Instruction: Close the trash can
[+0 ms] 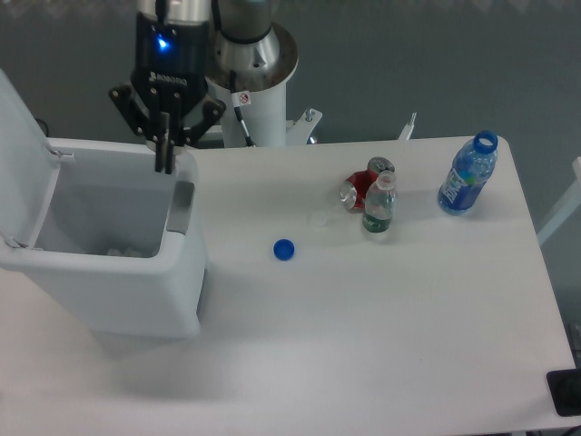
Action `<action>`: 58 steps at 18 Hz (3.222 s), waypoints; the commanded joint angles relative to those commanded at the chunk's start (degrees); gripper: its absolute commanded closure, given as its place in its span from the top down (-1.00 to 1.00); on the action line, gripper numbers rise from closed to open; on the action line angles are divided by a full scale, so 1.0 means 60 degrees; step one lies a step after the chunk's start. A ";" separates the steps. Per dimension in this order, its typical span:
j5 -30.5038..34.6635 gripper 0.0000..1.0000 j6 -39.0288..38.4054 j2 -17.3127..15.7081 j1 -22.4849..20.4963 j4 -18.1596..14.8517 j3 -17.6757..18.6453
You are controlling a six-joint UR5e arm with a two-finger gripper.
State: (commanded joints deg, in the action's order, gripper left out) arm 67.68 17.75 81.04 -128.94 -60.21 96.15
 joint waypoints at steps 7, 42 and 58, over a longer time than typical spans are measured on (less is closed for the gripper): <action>-0.0760 0.80 -0.0335 -0.0851 0.0309 -0.0015 -0.0101; -0.3034 1.00 0.1099 -0.0968 -0.0189 -0.0015 0.0220; -0.3121 1.00 -0.1347 -0.0910 0.0645 -0.0015 -0.0072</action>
State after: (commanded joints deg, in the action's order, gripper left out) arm 48.96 9.67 75.58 -125.07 -60.29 95.71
